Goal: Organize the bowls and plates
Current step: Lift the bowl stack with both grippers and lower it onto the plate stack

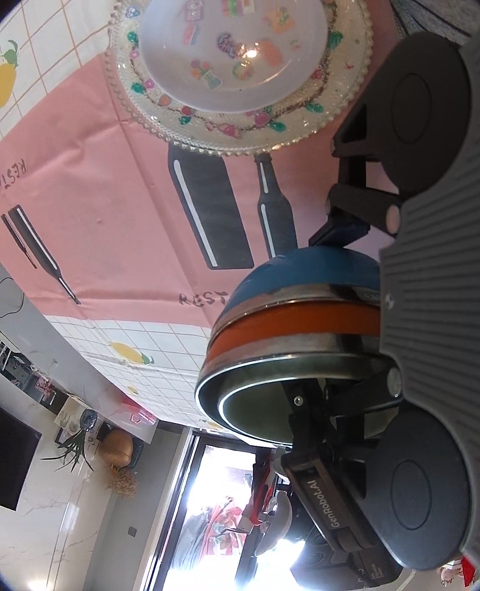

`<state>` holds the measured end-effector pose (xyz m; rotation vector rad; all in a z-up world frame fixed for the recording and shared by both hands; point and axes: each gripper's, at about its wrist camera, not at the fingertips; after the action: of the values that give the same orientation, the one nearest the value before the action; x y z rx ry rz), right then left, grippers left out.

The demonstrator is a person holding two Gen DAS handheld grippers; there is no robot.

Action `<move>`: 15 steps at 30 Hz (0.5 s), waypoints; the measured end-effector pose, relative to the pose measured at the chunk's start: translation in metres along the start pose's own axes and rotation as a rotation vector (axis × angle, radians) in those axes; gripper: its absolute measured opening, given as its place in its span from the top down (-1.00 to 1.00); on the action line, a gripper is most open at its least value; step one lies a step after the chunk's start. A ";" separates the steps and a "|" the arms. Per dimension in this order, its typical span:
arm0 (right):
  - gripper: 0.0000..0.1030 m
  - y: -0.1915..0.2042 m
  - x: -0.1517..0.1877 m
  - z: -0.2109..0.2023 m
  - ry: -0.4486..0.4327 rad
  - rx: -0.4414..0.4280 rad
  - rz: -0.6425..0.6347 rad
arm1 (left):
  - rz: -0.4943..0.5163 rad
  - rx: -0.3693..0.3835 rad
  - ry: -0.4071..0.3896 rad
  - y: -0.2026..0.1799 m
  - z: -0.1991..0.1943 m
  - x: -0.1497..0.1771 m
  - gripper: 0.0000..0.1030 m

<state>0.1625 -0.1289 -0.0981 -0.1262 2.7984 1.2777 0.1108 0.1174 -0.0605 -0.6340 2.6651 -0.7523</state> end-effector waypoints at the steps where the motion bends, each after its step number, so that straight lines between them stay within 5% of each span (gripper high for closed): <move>1: -0.14 -0.001 0.000 -0.005 -0.007 -0.003 0.005 | 0.010 0.004 0.000 -0.005 0.000 -0.001 -0.62; 15: -0.13 -0.029 0.005 -0.087 -0.126 0.012 0.081 | 0.145 0.048 0.051 -0.084 0.024 0.003 -0.55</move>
<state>0.1584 -0.2133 -0.0633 0.0668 2.7291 1.2382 0.1448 0.0419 -0.0342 -0.4094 2.6950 -0.7980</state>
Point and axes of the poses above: each gripper's, at about its wrist camera, not at the fingertips, and z roughly the way its jaws point, y to its left, x to its underside, and after that the axes turned 7 degrees about y, right-handed
